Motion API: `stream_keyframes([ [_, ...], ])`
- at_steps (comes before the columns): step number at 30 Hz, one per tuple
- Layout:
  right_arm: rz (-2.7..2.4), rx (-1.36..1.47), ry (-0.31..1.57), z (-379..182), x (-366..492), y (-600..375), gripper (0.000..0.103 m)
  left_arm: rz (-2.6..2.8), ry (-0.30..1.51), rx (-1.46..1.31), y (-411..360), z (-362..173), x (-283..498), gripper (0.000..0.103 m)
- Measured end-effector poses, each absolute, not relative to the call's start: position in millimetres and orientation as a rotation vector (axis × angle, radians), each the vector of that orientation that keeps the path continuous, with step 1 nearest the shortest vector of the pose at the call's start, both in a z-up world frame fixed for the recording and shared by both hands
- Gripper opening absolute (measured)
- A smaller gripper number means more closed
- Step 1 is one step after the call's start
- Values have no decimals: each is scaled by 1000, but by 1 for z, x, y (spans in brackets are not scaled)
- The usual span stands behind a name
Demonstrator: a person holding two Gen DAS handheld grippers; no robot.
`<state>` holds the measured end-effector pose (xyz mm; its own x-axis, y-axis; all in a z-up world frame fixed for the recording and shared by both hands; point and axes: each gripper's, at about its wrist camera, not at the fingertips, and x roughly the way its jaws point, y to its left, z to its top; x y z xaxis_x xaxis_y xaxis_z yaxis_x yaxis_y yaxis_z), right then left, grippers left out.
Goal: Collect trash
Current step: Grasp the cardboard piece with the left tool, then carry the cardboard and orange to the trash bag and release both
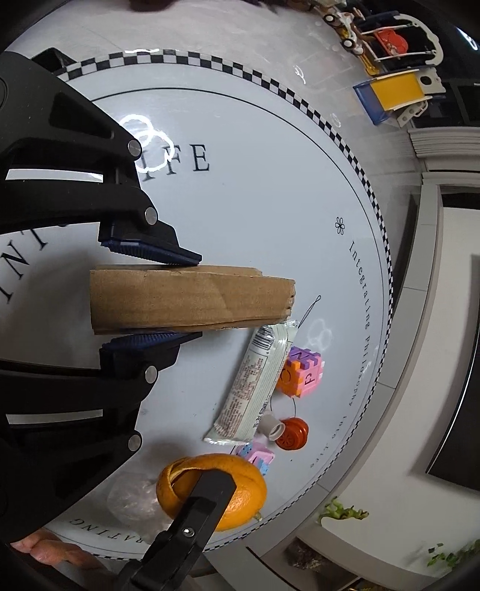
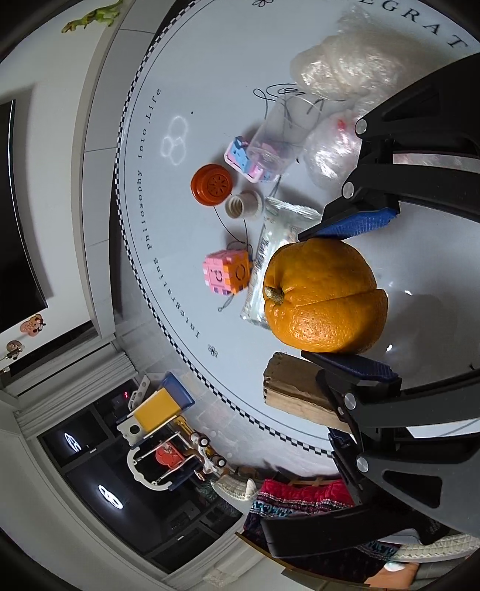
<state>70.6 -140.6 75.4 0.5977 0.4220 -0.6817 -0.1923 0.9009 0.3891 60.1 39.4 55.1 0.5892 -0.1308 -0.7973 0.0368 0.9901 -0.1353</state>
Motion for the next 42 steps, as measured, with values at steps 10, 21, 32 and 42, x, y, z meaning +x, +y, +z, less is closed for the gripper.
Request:
stream_keyframes([
  [10,410,277,852,91,25,-119,57,-67,887,-118,56,76,-9,33],
  [21,502,231,863,97,-40,-88,57,10,864,-176,96,74,-95,33],
  [32,661,142,879,97,-104,-28,57,129,854,-214,141,66,-173,33],
  [42,832,12,911,88,-155,46,57,284,870,-243,182,49,-241,34],
])
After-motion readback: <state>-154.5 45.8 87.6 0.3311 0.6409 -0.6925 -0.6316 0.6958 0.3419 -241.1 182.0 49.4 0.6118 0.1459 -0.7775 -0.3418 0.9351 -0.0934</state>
